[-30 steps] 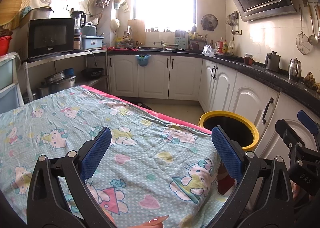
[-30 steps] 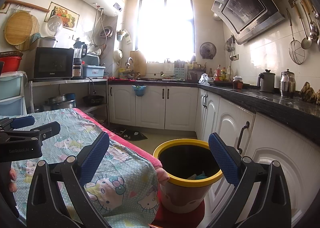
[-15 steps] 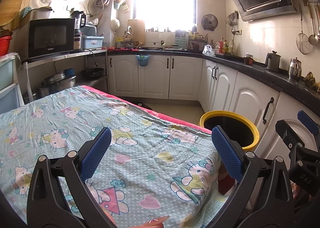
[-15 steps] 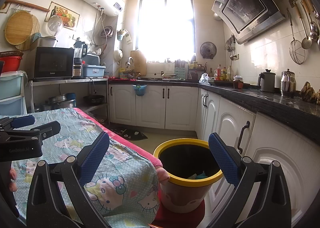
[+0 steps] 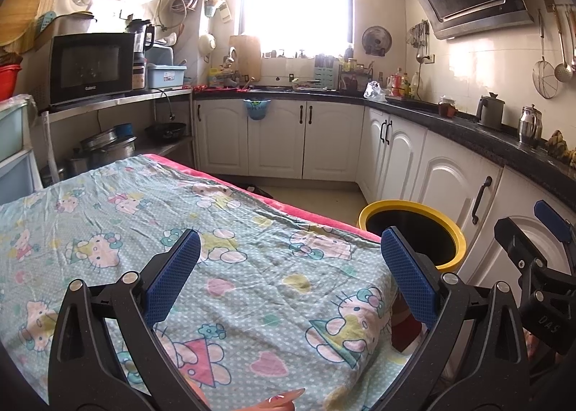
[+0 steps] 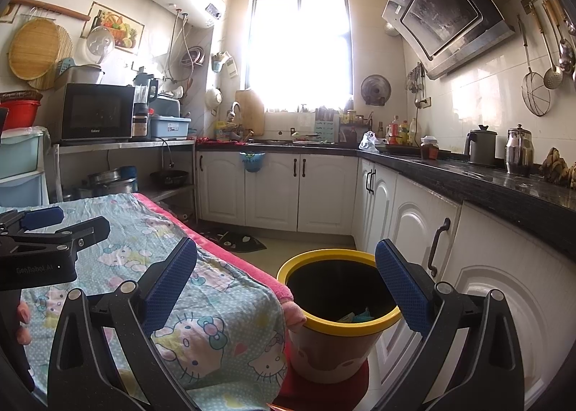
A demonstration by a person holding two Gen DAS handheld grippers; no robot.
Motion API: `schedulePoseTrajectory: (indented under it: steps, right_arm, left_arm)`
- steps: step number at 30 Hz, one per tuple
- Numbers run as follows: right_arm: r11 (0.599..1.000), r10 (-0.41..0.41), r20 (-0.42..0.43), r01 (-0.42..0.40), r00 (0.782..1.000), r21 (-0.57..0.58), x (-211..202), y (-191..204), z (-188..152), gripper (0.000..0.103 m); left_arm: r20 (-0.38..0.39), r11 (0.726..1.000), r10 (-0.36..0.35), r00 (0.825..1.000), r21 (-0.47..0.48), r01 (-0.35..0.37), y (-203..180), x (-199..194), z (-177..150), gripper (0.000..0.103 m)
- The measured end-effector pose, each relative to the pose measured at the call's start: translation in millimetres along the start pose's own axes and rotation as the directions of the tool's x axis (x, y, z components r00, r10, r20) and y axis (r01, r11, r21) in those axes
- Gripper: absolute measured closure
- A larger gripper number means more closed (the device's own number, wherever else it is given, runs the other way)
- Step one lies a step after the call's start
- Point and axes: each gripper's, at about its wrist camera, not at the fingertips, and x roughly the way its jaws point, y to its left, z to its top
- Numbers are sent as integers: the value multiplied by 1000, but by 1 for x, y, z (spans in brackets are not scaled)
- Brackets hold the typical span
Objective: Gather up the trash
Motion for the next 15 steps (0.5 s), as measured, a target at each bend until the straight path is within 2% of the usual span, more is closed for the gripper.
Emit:
schedulePoseTrajectory:
  steps: [15]
  right_arm:
    - [1000, 18, -1, -18, 1000, -10, 0, 4, -3, 6]
  left_arm:
    - [-3, 1000, -7, 1000, -4, 7, 2, 0, -2, 11]
